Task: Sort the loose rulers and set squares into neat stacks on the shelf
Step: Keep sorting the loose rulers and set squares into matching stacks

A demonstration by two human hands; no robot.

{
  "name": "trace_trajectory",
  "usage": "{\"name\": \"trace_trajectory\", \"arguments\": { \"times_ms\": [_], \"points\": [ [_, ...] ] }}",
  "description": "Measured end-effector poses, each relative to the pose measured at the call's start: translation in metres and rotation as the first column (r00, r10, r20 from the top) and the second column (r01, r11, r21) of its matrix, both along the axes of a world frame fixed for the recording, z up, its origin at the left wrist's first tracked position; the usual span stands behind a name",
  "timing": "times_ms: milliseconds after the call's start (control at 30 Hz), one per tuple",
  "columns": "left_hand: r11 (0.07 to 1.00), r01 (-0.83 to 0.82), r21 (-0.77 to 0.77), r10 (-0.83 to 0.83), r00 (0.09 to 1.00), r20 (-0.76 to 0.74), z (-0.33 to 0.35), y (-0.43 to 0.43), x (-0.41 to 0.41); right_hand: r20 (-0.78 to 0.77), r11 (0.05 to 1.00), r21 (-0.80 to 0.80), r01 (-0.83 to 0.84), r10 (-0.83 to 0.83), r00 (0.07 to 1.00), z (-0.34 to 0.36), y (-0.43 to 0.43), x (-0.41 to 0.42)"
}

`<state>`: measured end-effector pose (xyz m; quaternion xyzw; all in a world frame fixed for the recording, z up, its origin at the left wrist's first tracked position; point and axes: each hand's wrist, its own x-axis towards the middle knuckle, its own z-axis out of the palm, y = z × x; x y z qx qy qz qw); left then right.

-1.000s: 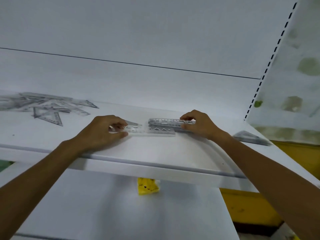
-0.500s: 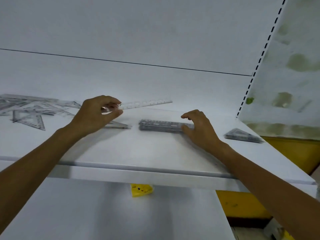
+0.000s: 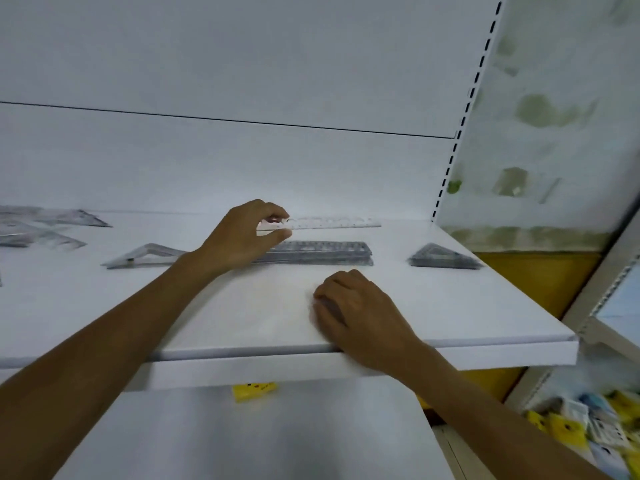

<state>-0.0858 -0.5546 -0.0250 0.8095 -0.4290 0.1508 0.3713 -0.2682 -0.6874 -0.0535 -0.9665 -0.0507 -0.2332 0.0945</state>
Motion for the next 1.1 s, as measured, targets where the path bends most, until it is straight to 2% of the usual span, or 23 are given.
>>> {"name": "trace_trajectory", "arguments": {
  "times_ms": [133, 767, 867, 1000, 1100],
  "points": [
    [0.997, 0.006, 0.071, -0.007, 1.000, 0.004, -0.005, -0.002, 0.002, -0.002, 1.000, -0.003, 0.003, -0.003, 1.000, 0.000, 0.000, 0.000],
    [0.975, -0.103, 0.199, 0.120, 0.990, -0.076, -0.020, 0.003, 0.009, 0.019, 1.000, 0.001, 0.021, -0.021, 1.000, -0.002, 0.003, 0.000],
    [0.979, -0.101, 0.179, 0.119, 0.989, -0.093, -0.018, 0.004, 0.008, 0.016, 1.000, 0.012, 0.011, -0.011, 1.000, -0.003, 0.001, 0.000],
    [0.983, -0.141, 0.116, 0.146, 0.988, -0.040, -0.007, 0.014, 0.000, -0.009, 1.000, 0.022, -0.015, 0.015, 1.000, -0.001, -0.001, 0.001],
    [0.971, -0.227, 0.074, 0.228, 0.973, -0.010, 0.000, 0.029, -0.013, -0.079, 0.992, 0.125, -0.002, 0.012, 0.997, 0.008, -0.006, 0.006]
  ]
}}
